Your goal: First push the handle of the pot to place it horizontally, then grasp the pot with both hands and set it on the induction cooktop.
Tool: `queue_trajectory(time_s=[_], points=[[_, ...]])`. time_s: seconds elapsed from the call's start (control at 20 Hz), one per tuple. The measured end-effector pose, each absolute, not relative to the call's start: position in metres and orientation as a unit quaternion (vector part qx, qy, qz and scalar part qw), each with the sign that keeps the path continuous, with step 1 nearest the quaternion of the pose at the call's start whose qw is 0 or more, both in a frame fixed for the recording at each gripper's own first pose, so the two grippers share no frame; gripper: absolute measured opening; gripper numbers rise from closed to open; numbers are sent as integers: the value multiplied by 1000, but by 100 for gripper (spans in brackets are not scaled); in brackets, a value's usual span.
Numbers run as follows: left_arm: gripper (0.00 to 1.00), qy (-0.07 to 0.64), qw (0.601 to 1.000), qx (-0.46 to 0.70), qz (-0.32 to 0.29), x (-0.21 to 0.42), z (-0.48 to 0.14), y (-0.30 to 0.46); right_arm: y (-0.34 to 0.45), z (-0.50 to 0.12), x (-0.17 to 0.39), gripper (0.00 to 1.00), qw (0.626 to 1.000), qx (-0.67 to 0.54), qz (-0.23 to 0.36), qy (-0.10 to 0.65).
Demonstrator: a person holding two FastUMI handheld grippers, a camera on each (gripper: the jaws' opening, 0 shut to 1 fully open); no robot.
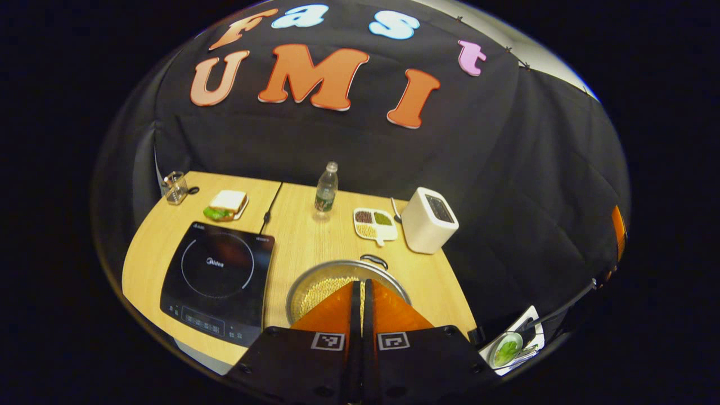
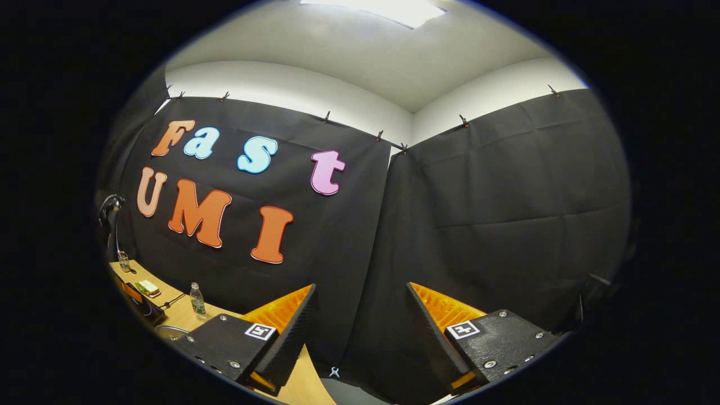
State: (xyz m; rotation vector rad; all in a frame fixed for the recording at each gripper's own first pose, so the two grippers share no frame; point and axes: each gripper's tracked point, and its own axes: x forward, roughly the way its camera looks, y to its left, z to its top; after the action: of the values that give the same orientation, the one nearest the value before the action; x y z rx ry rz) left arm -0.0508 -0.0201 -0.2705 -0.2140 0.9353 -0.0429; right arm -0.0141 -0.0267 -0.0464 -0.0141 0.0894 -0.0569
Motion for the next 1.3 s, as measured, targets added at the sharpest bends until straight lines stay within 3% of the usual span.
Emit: queue_trajectory(time_s=[0.45,1.0,1.3], points=[[8,600,786,-149,17,-133,-348,-30,-23,-66,-15,95,998,3,-14,61],[9,702,680,-211,21,-208,-405,-69,-24,-85,-23,95,997,9,-8,80],[8,729,655,-196,44,-221,-441,-61,-29,-90,-24,95,996,8,-15,91]])
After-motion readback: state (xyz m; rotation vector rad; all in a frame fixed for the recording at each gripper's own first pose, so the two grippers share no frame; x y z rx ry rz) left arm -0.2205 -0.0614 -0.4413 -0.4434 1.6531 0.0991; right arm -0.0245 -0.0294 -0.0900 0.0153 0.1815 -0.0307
